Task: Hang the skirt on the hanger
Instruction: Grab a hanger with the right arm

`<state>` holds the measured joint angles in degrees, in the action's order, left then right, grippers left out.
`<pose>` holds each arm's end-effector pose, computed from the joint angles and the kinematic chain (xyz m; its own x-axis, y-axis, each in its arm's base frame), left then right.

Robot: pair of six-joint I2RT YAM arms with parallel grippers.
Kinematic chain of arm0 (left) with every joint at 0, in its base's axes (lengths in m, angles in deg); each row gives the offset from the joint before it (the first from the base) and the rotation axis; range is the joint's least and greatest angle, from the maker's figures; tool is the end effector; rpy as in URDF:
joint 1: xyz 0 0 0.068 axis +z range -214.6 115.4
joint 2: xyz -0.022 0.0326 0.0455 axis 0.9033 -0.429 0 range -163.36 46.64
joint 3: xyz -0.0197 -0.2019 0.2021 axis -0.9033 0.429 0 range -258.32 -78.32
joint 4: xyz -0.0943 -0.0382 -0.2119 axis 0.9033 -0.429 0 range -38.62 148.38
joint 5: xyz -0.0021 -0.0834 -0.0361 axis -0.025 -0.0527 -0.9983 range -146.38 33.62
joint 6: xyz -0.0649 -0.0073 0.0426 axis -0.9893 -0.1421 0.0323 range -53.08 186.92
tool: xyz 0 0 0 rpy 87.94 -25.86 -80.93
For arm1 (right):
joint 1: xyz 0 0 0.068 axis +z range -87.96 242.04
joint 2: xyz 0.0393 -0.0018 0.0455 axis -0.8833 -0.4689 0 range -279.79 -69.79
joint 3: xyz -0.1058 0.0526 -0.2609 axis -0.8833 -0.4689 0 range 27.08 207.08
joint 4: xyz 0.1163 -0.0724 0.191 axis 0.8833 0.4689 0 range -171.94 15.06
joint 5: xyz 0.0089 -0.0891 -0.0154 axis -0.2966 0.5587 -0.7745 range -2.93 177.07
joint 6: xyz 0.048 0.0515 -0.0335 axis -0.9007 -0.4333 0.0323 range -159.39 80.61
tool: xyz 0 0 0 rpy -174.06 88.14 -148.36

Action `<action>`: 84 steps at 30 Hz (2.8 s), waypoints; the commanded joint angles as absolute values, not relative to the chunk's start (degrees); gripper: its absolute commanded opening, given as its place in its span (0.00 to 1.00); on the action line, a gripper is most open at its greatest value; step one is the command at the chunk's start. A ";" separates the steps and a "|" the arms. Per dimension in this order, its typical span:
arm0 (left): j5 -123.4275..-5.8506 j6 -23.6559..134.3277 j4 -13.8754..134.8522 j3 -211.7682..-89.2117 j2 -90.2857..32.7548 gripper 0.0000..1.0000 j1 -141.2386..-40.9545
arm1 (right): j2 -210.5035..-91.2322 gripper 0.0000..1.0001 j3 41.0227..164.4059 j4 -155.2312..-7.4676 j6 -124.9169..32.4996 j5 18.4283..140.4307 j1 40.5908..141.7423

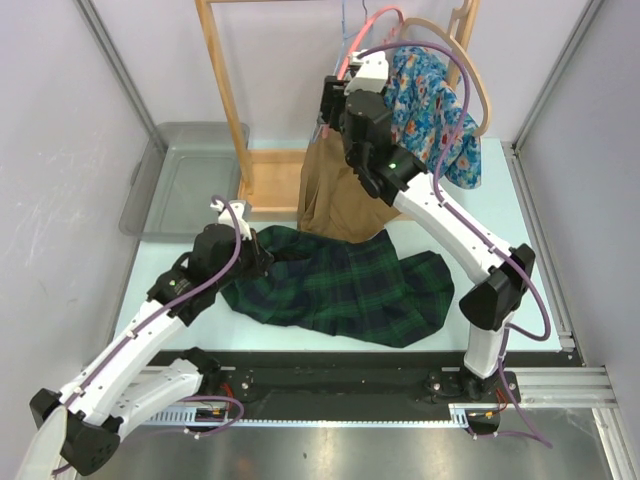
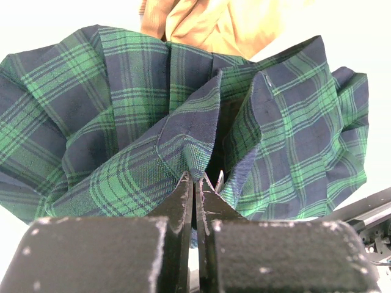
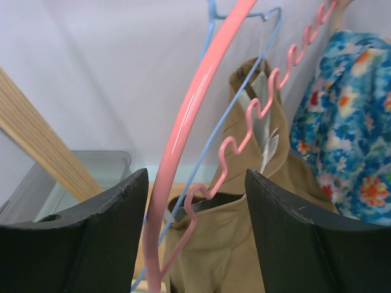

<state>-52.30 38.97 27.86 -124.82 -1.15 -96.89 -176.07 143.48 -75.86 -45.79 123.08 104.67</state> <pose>0.1467 -0.0871 0.3004 -0.6194 -0.1614 -0.7683 0.2168 0.9054 -0.3650 0.3416 0.2612 0.4865 0.0385 0.1578 -0.9867 -0.1215 0.9809 0.1522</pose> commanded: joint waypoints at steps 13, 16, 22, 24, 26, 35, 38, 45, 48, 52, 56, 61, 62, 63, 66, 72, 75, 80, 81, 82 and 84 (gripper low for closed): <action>-53.74 39.93 31.58 -123.94 -1.44 0.00 -97.38 | -170.86 0.44 142.82 -72.46 -46.08 126.80 100.54; -53.83 39.76 31.49 -124.02 -1.44 0.00 -97.38 | -173.32 0.37 146.77 -70.09 -45.20 126.88 100.19; -53.57 39.41 31.05 -123.85 -0.74 0.00 -97.38 | -178.50 0.36 153.55 -67.71 -41.07 128.38 100.18; -53.57 39.23 30.96 -123.76 -0.47 0.00 -97.38 | -180.43 0.36 156.27 -67.18 -39.57 128.47 100.18; -53.39 39.14 30.88 -123.59 -0.21 0.00 -97.38 | -181.93 0.36 159.68 -65.87 -39.57 128.47 99.92; -53.30 38.70 30.70 -123.67 0.32 0.00 -97.38 | -186.77 0.15 166.03 -61.90 -39.57 129.00 99.13; -53.30 38.70 30.70 -123.58 0.50 0.00 -97.38 | -186.33 0.00 166.12 -62.52 -40.01 129.26 99.04; -53.13 38.70 30.87 -123.50 0.41 0.00 -97.38 | -183.35 0.00 165.51 -67.86 -38.18 128.73 100.79; -53.21 38.70 31.14 -123.50 0.32 0.00 -97.38 | -180.54 0.00 163.84 -71.91 -37.90 128.03 101.67; -53.21 38.70 31.40 -123.58 0.32 0.00 -97.38 | -178.25 0.00 163.57 -75.70 -37.90 127.15 102.29; -53.13 38.70 31.58 -123.32 0.41 0.00 -97.38 | -177.46 0.00 164.89 -76.93 -37.37 126.19 102.47; -53.13 38.70 31.67 -122.79 0.85 0.00 -97.38 | -175.09 0.00 163.58 -75.53 -38.60 124.69 102.82; -53.04 38.70 31.58 -122.79 0.94 0.00 -97.38 | -174.47 0.00 162.88 -75.18 -38.78 124.51 103.17; -53.04 38.70 31.58 -122.71 0.94 0.00 -97.38 | -173.68 0.00 160.96 -74.13 -38.95 124.34 103.43; -52.69 38.79 31.67 -122.62 0.94 0.00 -97.38 | -168.07 0.00 155.25 -72.89 -40.17 123.90 104.83; -51.55 39.58 32.46 -123.06 -0.03 0.00 -97.38 | -151.28 0.00 138.01 -69.31 -41.59 124.08 109.31; -49.97 40.19 32.37 -123.06 -0.64 0.00 -97.38 | -144.25 0.00 134.84 -61.42 -41.68 122.15 111.16; -46.72 41.42 30.79 -122.44 -0.29 0.00 -97.38 | -131.18 0.00 128.53 -47.08 -44.75 116.53 112.14; -46.01 41.34 30.53 -122.35 -0.21 0.00 -97.38 | -129.22 0.00 127.38 -45.57 -46.06 114.51 112.14; -45.05 41.43 30.26 -122.27 0.23 0.00 -97.38 | -127.03 0.00 125.88 -44.34 -46.51 113.19 112.14; -43.82 41.52 29.91 -122.09 0.50 0.00 -97.38 | -122.03 0.00 122.46 -40.91 -46.17 106.98 112.14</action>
<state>-47.80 40.06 29.96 -122.70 -0.71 -97.07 -129.05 127.09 -48.95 -44.87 117.18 111.95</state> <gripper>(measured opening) 0.009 0.164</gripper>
